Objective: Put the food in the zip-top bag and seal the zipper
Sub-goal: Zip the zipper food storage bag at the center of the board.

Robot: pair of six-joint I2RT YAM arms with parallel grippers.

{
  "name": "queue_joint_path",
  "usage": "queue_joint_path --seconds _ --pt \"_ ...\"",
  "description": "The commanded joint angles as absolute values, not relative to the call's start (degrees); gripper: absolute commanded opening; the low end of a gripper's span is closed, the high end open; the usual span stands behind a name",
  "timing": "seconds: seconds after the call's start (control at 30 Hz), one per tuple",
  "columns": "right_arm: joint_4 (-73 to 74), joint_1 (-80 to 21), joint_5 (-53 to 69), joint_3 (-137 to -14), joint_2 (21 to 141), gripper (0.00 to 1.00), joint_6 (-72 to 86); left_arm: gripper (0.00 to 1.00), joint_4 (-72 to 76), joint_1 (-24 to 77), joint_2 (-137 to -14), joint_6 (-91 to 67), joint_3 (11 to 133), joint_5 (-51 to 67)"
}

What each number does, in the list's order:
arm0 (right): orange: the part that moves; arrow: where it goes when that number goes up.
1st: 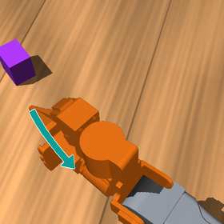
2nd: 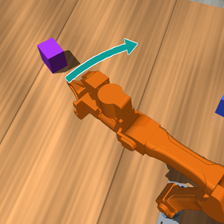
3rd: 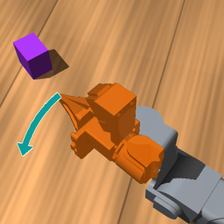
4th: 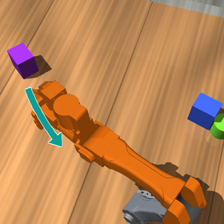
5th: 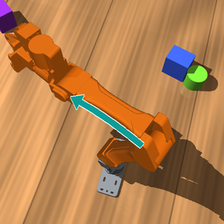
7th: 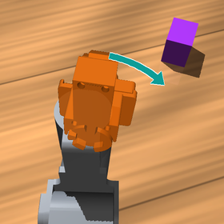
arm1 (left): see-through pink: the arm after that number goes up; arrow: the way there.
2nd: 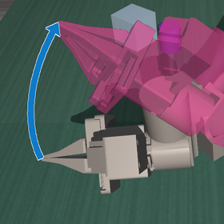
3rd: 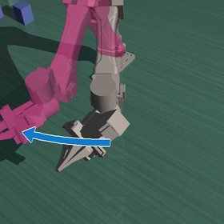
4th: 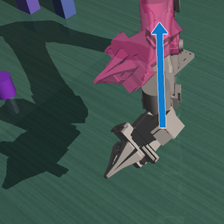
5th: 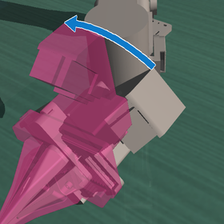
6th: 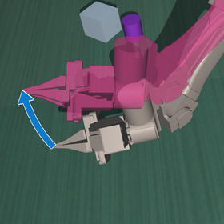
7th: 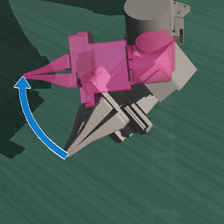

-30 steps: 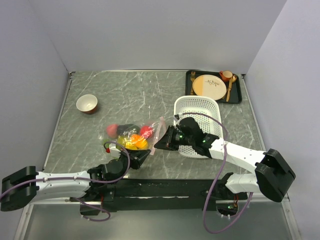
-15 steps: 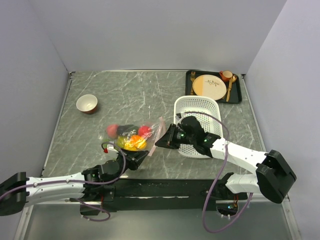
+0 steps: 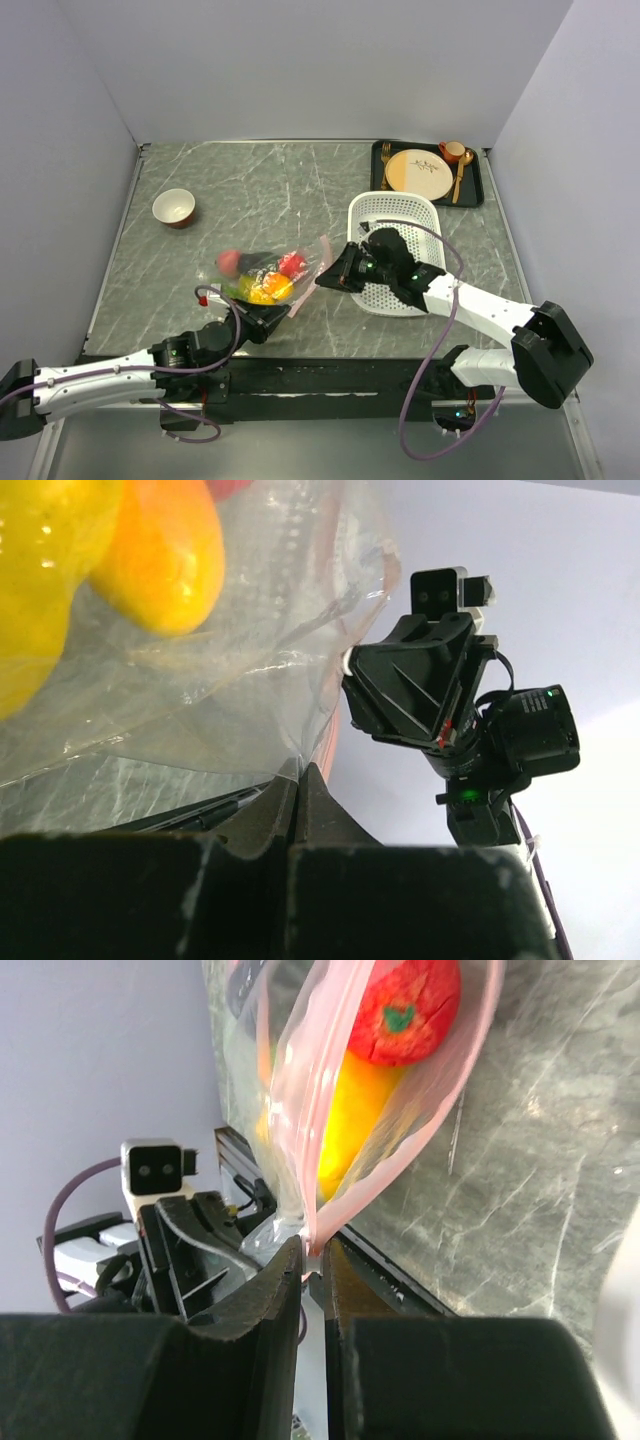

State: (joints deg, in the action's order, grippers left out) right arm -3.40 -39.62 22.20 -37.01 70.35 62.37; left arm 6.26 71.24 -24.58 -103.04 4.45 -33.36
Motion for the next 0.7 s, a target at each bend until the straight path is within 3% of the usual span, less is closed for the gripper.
queue_joint_path --seconds 0.0,0.67 --pt "-3.69 -35.86 16.96 -37.62 70.57 0.11 59.94 0.01 -3.51 71.46 -22.07 -100.20 7.91 -37.00" --pt "-3.43 -31.38 19.16 -41.39 74.27 0.11 56.25 0.01 -17.93 71.54 -12.39 -99.23 13.97 -41.40"
